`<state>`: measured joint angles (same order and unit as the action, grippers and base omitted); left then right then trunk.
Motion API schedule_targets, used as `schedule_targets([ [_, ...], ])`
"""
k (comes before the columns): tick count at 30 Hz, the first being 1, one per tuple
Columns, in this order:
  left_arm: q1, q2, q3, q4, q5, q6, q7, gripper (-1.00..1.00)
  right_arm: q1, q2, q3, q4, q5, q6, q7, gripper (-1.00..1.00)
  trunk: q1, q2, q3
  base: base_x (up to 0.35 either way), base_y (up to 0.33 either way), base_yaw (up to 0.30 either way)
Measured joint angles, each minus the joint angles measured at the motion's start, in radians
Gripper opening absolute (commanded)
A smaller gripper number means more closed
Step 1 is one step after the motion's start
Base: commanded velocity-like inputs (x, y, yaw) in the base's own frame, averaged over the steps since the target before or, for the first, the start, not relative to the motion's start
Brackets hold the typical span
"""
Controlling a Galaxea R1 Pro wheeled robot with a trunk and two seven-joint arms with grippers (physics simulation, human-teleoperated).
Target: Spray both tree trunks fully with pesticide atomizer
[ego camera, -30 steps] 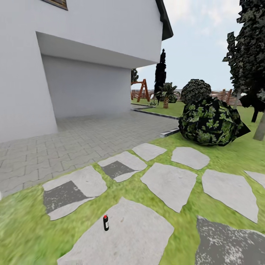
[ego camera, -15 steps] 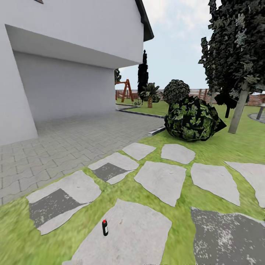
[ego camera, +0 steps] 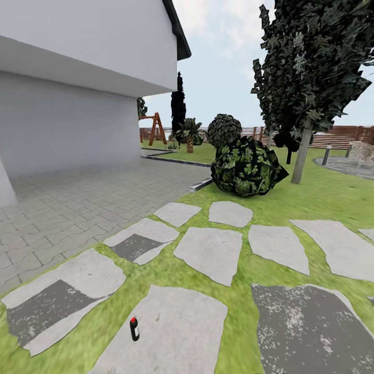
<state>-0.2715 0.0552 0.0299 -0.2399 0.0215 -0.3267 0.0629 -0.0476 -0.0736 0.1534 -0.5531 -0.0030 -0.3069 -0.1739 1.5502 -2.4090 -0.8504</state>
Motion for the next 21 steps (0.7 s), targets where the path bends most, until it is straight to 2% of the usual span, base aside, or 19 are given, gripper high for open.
schedule_targets([
  [6, 0.0, 0.0, -0.001, 0.001, 0.0, 0.0, 0.0, 1.0, 0.0, 0.0, 0.0, -0.001, 0.0, -0.001, -0.001, 1.0, 0.0, 0.0, 0.001, -0.046, -0.011, -0.19],
  [16, 0.0, 0.0, -0.001, 0.001, 0.0, 0.0, 0.0, 1.0, 0.0, -0.001, 0.0, 0.002, 0.004, 0.0, 0.002, 1.0, 0.0, 0.0, 0.001, -0.251, -0.122, -0.014],
  [21, 0.0, 0.0, -0.001, 0.001, 0.0, 0.0, 0.0, 1.0, 0.0, -0.001, 0.001, -0.001, 0.003, -0.001, 0.002, 1.0, 0.0, 0.0, 0.001, -0.087, -0.041, 0.0],
])
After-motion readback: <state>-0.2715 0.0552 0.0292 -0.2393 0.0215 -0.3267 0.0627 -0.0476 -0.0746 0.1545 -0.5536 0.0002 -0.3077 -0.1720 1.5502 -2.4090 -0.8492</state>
